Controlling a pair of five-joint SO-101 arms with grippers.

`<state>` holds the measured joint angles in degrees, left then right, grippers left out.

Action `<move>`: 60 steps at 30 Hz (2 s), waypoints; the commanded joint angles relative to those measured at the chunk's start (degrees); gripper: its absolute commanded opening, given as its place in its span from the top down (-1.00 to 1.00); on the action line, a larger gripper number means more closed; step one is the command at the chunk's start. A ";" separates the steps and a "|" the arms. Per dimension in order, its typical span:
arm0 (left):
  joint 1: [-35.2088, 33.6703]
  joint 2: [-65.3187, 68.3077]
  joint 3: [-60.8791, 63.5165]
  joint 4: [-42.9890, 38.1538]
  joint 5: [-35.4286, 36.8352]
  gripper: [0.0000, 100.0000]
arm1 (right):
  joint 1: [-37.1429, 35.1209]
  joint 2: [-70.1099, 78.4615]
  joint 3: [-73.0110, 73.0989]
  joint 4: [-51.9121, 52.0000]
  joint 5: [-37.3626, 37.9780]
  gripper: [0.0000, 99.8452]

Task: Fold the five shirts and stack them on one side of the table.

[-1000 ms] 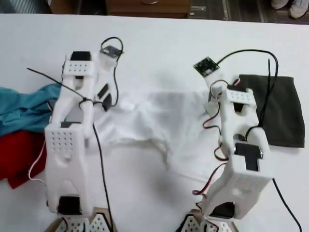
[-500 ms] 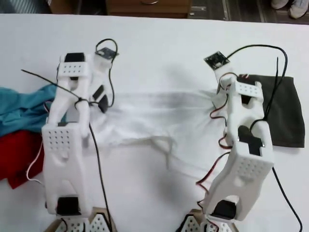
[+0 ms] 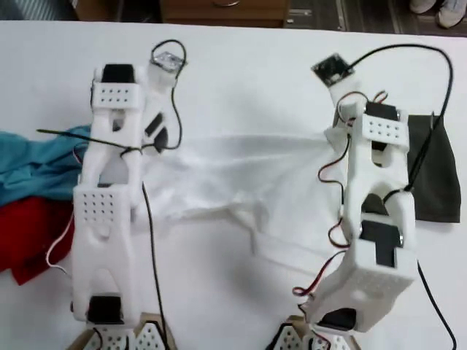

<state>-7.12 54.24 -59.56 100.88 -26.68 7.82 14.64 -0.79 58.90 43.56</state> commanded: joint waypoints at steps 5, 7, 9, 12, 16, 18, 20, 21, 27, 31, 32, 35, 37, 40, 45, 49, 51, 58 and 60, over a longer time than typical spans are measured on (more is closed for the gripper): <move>0.44 -2.20 -2.33 1.32 5.10 0.61 | -0.84 -0.40 -1.93 -6.37 -0.62 0.89; 0.44 -0.53 -2.33 1.32 5.10 0.61 | -1.10 1.54 -1.67 -5.23 -0.62 0.89; 0.35 1.32 -2.33 1.23 5.10 0.61 | -1.19 3.12 -1.67 -2.86 -0.62 0.89; 0.35 3.69 -2.33 1.23 5.27 0.61 | -1.27 4.70 -1.58 -0.57 -0.70 0.89; 0.35 4.84 -2.86 1.23 5.19 0.61 | -1.36 2.68 -1.76 4.97 -0.09 0.90; 0.35 4.04 -2.86 1.05 5.19 0.61 | -1.36 -1.54 -1.76 6.02 0.97 0.90; 0.35 2.37 -2.86 1.05 5.36 0.61 | -1.36 -7.08 -1.41 7.08 1.85 0.90; 0.35 1.41 -2.86 1.05 5.45 0.61 | -1.45 -9.98 -0.70 8.22 2.29 0.89; -0.18 -3.87 -2.42 1.14 5.54 0.61 | -6.81 -26.42 17.58 17.10 3.69 0.89; -1.23 -5.89 -2.86 1.05 5.54 0.61 | -10.07 -38.64 35.52 14.29 9.85 0.89; -1.41 -6.24 -2.59 1.05 5.36 0.61 | -10.15 -41.54 39.74 12.26 10.81 0.89; -2.90 -6.33 -2.33 1.23 5.45 0.61 | -10.07 -48.22 50.90 7.87 12.57 0.89; -4.57 -6.68 -2.33 1.32 5.54 0.61 | -10.42 -51.47 56.53 7.25 12.75 0.89; -6.95 -6.86 -2.68 1.32 5.54 0.61 | -10.51 -55.34 62.15 7.08 12.75 0.89; -8.00 -6.33 -2.24 1.32 5.27 0.61 | -11.30 -59.56 66.73 8.40 12.57 0.89; -7.56 -6.33 -2.24 1.32 5.36 0.61 | -14.73 -61.58 69.98 9.63 12.75 0.89; -7.30 -6.33 -2.24 1.41 5.36 0.61 | -16.04 -62.29 71.65 7.43 12.75 0.89; -7.56 -6.77 -1.63 1.49 5.36 0.61 | -16.31 -62.02 75.69 -4.00 17.05 0.89; -7.38 -6.86 -0.22 1.49 5.27 0.61 | -16.57 -62.02 75.87 -4.26 17.23 0.89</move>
<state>-14.59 52.75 -59.82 101.23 -21.76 -8.35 -45.93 75.16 56.26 59.82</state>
